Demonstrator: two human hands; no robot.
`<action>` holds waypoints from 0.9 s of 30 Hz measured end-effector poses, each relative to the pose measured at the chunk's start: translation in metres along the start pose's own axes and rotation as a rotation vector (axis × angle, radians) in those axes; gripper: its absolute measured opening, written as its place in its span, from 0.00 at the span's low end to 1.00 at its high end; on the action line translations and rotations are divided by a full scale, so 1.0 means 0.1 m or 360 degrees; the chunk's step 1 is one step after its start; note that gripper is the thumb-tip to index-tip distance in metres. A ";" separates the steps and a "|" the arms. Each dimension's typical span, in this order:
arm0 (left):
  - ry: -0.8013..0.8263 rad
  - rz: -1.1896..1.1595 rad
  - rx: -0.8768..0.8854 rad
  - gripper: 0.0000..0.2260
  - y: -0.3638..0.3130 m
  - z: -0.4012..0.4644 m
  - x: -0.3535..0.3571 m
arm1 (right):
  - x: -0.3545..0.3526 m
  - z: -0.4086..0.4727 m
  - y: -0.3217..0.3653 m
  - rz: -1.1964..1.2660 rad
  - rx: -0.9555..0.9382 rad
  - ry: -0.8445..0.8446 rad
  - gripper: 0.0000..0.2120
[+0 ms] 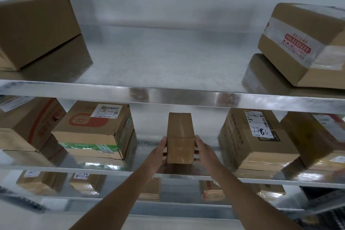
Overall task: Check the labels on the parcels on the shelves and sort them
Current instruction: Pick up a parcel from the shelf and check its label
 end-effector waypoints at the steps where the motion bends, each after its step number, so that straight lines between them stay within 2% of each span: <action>1: 0.0022 0.0107 0.0096 0.16 -0.10 -0.01 -0.04 | -0.03 -0.02 0.11 -0.0076 -0.0070 0.0004 0.21; 5: -0.0022 0.0457 0.0354 0.20 -0.44 0.07 -0.23 | -0.10 -0.10 0.49 -0.0528 -0.0271 0.0002 0.31; 9: -0.0046 0.0732 0.0328 0.22 -0.61 0.18 -0.31 | -0.13 -0.01 0.61 -0.0808 -0.0202 -0.0010 0.26; 17: -0.0135 0.0647 0.0070 0.25 -0.57 0.27 -0.34 | -0.17 0.13 0.62 -0.0732 -0.0005 -0.0069 0.27; 21: -0.0184 0.0603 0.0025 0.27 -0.56 0.29 -0.35 | -0.19 0.15 0.60 -0.0648 0.0086 -0.0068 0.28; 27: -0.0021 0.0394 -0.0103 0.23 -0.55 0.27 -0.32 | -0.21 0.17 0.57 -0.0463 0.0243 0.0103 0.24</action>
Point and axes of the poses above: each hand's wrist, its own z-axis towards the middle knuckle, its own x-axis out of the palm, y = z × x, the point moved 8 cm from there along z, towards the middle knuckle, and after that the axes turned 7 degrees about x, right-handed, at the moved point
